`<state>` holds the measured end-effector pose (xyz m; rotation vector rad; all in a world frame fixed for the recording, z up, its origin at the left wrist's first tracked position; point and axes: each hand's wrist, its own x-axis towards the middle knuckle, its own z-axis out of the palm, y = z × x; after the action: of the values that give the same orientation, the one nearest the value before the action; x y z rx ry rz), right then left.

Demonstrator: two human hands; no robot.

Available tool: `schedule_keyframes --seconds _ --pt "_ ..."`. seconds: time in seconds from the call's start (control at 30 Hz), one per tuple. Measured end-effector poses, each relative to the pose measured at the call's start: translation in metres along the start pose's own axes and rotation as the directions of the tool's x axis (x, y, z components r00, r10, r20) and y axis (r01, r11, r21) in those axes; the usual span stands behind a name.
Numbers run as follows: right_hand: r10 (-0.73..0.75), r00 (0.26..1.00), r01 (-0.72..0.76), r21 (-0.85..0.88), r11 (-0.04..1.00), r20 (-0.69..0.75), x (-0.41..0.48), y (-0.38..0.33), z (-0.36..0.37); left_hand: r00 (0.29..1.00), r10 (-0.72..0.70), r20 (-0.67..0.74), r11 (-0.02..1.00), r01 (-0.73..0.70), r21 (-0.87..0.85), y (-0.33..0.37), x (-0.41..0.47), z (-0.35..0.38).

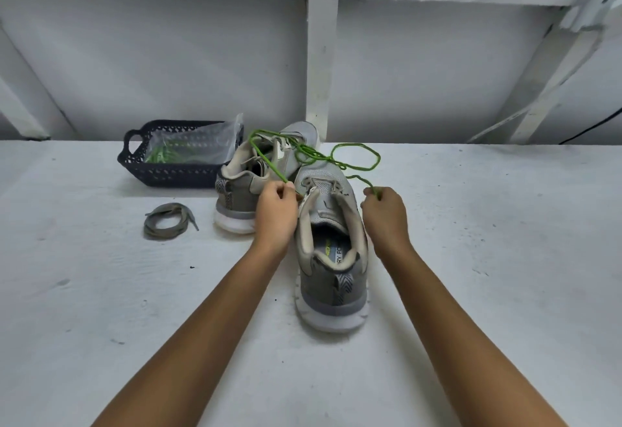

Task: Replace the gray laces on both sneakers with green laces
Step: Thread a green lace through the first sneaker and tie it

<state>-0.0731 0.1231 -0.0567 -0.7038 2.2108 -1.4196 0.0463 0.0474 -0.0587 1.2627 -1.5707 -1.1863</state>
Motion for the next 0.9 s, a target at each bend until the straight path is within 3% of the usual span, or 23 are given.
schedule_keyframes --seconds 0.23,0.4,0.63,0.77,0.9 --pt "-0.183 0.98 0.193 0.144 0.97 -0.083 -0.029 -0.011 0.003 0.999 -0.007 -0.049 1.0 0.007 -0.013 -0.002 -0.009 0.0" --pt "-0.053 0.998 0.05 0.136 0.989 0.015 -0.039 -0.005 -0.006 0.999 -0.006 -0.044 0.999 0.003 -0.054 0.0 -0.026 -0.003" --pt "-0.025 0.999 0.019 0.154 0.988 0.033 -0.046 0.009 -0.009 0.999 0.025 -0.022 0.998 -0.026 -0.052 -0.007 -0.042 -0.016" --pt "-0.005 0.996 -0.02 0.28 0.96 0.089 -0.048 0.006 -0.014 0.996 0.067 0.052 0.997 -0.065 -0.036 -0.01 -0.02 -0.024" --pt "-0.056 0.994 0.023 0.334 0.942 0.09 -0.04 0.002 -0.02 0.993 0.118 0.02 0.992 -0.119 0.049 -0.01 -0.004 -0.019"
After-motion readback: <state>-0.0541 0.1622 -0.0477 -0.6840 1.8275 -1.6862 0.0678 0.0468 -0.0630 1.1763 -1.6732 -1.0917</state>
